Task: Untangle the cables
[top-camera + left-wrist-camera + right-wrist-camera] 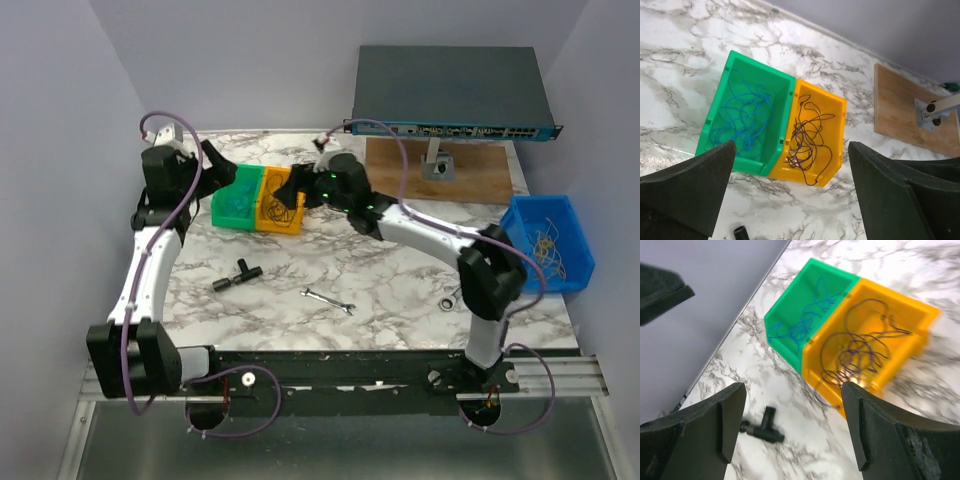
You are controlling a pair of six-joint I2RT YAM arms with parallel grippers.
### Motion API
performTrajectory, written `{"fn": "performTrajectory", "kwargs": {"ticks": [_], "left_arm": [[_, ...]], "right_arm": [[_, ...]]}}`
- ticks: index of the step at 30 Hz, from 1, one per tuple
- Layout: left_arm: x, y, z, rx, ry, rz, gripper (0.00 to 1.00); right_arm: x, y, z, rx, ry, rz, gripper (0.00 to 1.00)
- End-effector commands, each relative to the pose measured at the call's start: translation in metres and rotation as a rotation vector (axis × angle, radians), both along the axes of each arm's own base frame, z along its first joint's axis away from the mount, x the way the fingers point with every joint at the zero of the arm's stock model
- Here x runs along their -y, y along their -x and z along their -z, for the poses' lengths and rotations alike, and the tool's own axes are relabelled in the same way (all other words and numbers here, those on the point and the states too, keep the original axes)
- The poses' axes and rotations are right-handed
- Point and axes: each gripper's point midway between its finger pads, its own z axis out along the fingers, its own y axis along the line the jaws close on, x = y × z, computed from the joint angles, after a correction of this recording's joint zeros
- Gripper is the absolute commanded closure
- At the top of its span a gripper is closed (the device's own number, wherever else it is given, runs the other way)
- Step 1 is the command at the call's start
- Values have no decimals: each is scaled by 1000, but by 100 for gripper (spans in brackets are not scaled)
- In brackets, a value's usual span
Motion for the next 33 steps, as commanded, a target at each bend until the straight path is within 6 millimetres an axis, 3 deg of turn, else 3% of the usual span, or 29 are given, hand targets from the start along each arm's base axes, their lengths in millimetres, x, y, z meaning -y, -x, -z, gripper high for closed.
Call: {"fn": "performTrajectory", "kwargs": {"ticks": [1, 4, 7, 14, 15, 18, 21, 24, 27, 33], "left_arm": [[-9, 32, -4, 116, -50, -57, 1], [-12, 55, 6, 179, -104, -59, 1], [-13, 74, 21, 231, -151, -58, 1], [-9, 97, 45, 368, -195, -53, 1], [-11, 99, 49, 375, -206, -67, 1], [-22, 104, 62, 399, -286, -116, 1], [-35, 106, 72, 436, -374, -168, 1], [-31, 102, 82, 454, -397, -133, 1], [-29, 91, 93, 409, -421, -100, 1], [-32, 73, 85, 469, -457, -111, 3]], "right_arm": [[83, 4, -41, 66, -135, 55, 15], [145, 18, -43, 104, -154, 141, 15], [193, 33, -35, 202, -61, 233, 14], [276, 59, -19, 258, 52, 399, 12], [286, 62, -18, 275, 66, 433, 12], [327, 65, 12, 263, 140, 595, 12], [369, 70, 19, 360, 106, 796, 15], [391, 80, 17, 529, 126, 859, 20], [396, 69, 38, 520, 299, 843, 16], [419, 46, 79, 435, 283, 882, 11]]}}
